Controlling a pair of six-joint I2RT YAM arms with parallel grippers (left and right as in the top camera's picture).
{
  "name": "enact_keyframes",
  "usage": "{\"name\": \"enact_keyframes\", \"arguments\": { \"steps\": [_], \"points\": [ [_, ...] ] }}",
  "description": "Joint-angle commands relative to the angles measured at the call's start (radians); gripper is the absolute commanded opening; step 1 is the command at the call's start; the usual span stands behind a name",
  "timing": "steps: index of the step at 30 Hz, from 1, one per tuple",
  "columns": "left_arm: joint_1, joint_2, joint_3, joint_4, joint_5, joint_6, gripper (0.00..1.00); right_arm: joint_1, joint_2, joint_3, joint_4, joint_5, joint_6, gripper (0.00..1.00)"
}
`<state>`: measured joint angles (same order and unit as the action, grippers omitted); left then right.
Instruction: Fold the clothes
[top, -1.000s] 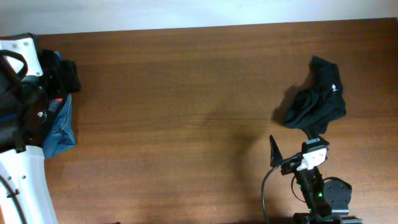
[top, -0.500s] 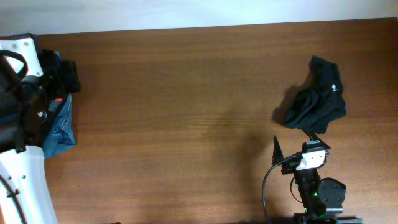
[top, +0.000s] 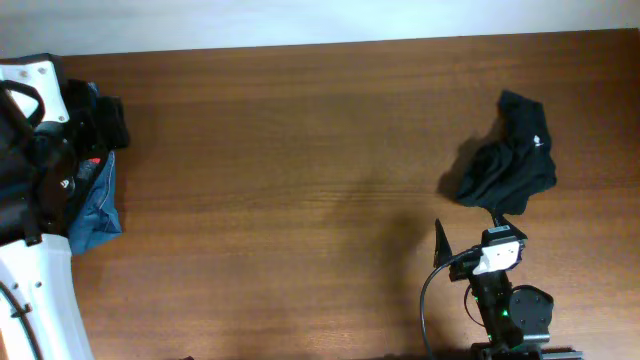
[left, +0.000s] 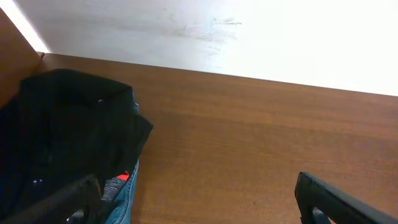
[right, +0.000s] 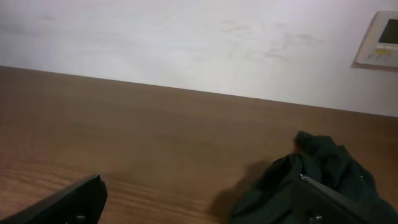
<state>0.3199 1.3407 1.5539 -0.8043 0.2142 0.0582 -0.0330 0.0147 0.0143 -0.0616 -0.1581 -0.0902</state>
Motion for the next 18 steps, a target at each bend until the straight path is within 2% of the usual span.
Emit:
{"name": "enact_keyframes", "arguments": {
  "steps": [1, 14, 18],
  "points": [
    [-0.003, -0.005, 0.011, 0.002, 0.014, -0.013, 0.99, -0.006, -0.011, -0.009, -0.002, 0.013, -0.007, 0.99],
    [-0.003, -0.005, 0.011, -0.001, 0.014, -0.013, 0.99, -0.006, -0.011, -0.009, -0.002, 0.013, -0.007, 0.99],
    [-0.014, -0.067, -0.013, -0.058, 0.008, -0.013, 0.99, -0.006, -0.011, -0.009, -0.002, 0.013, -0.007, 0.99]
  ]
}}
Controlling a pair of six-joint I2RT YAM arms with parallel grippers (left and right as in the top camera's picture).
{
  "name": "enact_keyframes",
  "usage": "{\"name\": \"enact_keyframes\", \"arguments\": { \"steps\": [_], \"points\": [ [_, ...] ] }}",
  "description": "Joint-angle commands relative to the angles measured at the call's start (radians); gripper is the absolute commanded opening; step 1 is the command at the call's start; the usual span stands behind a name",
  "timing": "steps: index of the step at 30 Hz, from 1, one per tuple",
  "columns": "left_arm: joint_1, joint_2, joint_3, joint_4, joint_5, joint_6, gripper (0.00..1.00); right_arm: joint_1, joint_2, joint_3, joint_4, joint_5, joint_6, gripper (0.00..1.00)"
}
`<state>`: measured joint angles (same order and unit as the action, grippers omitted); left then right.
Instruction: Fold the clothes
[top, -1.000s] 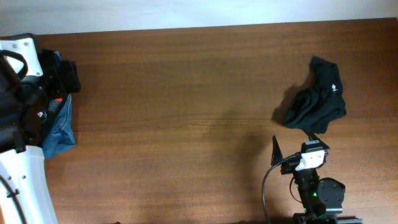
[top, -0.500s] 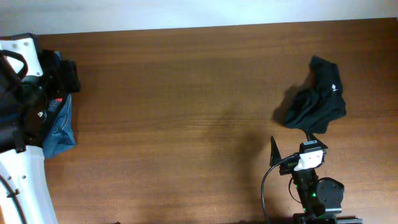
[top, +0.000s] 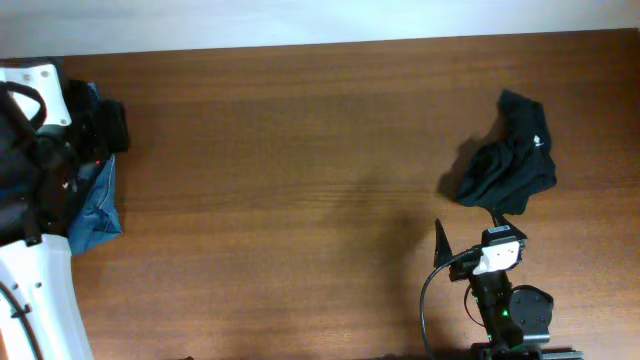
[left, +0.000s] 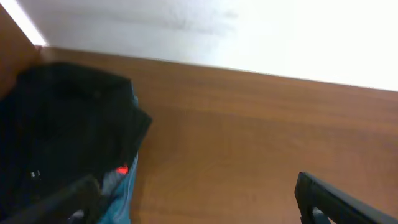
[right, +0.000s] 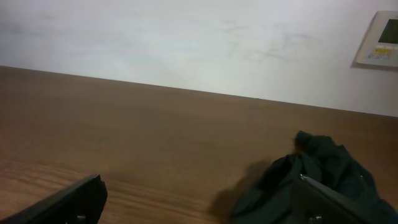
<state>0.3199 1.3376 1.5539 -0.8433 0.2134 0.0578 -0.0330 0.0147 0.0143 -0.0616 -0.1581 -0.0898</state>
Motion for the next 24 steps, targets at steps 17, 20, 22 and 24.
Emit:
{"name": "enact_keyframes", "arguments": {
  "steps": [17, 20, 22, 24],
  "points": [
    [-0.266, -0.795, -1.198, 0.818, 0.087, -0.005, 0.99, -0.006, -0.011, -0.009, -0.002, 0.013, -0.007, 0.99],
    [-0.291, -0.919, -1.336, 0.873, 0.086, -0.005, 0.99, -0.006, -0.011, -0.009, -0.002, 0.013, -0.007, 0.99],
    [-0.299, -0.973, -1.385, 0.888, 0.078, -0.005, 0.99, -0.006, -0.011, -0.009, -0.002, 0.013, -0.007, 0.99],
    [-0.301, -1.042, -1.440, 0.896, 0.071, -0.005, 0.99, -0.006, -0.011, -0.009, -0.002, 0.013, -0.007, 0.99]
  ]
}}
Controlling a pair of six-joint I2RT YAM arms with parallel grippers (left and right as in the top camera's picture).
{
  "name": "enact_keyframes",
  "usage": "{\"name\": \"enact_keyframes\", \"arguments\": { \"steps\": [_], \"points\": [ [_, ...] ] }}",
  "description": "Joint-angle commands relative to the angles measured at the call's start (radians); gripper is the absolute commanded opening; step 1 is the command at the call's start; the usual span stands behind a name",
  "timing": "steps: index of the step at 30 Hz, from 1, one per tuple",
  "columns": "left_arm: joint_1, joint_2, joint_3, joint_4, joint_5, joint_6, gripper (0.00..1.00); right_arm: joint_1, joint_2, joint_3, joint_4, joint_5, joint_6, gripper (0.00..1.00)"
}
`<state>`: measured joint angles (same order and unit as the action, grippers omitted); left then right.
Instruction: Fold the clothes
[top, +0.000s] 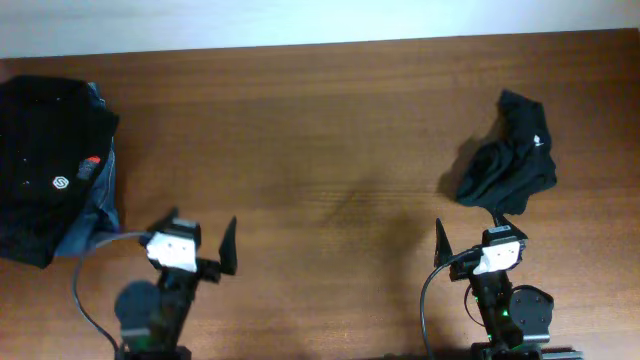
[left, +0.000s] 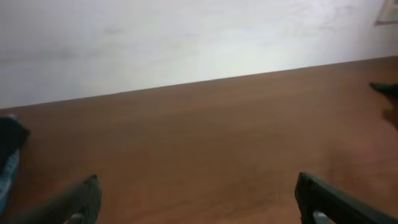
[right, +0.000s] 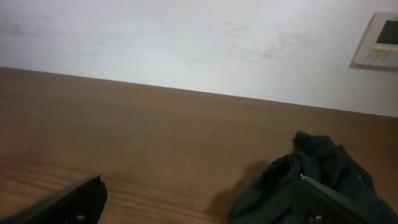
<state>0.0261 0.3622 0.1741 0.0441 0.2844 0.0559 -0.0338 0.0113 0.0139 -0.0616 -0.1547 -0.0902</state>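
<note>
A folded pile of dark clothes (top: 45, 165) with blue denim under it lies at the table's far left edge. A crumpled black garment (top: 510, 160) (right: 323, 180) lies at the right, just beyond my right gripper (top: 470, 240) (right: 199, 208), which stands open and empty. My left gripper (top: 195, 240) (left: 199, 205) sits near the front left of the table, open with nothing between its fingers, facing bare wood.
The brown wooden table (top: 320, 130) runs to a white wall (right: 186, 43) at the back. A wall panel (right: 380, 38) shows at the upper right of the right wrist view.
My left arm has left the pile at the far left and now rests at the front left, open. The pile lies uncovered. The right arm has not moved.
My left arm was stretched over the folded pile at the far left edge, open beside it, at both earlier moments. Now it is back at the front of the table. The crumpled black garment and right gripper stayed where they were.
</note>
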Motion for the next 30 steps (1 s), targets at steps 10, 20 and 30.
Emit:
{"name": "enact_keyframes", "arguments": {
  "steps": [10, 20, 30],
  "points": [
    [-0.013, -0.251, -0.164, -0.053, -0.012, -0.003, 0.99, -0.005, -0.008, -0.008, -0.002, 0.009, -0.007, 0.99],
    [-0.013, -0.350, -0.164, -0.108, -0.029, -0.003, 0.99, -0.005, -0.008, -0.008, -0.002, 0.009, -0.007, 0.99],
    [-0.013, -0.357, -0.164, -0.105, -0.029, -0.003, 0.99, -0.005, -0.008, -0.008, -0.002, 0.009, -0.007, 0.99]
  ]
}}
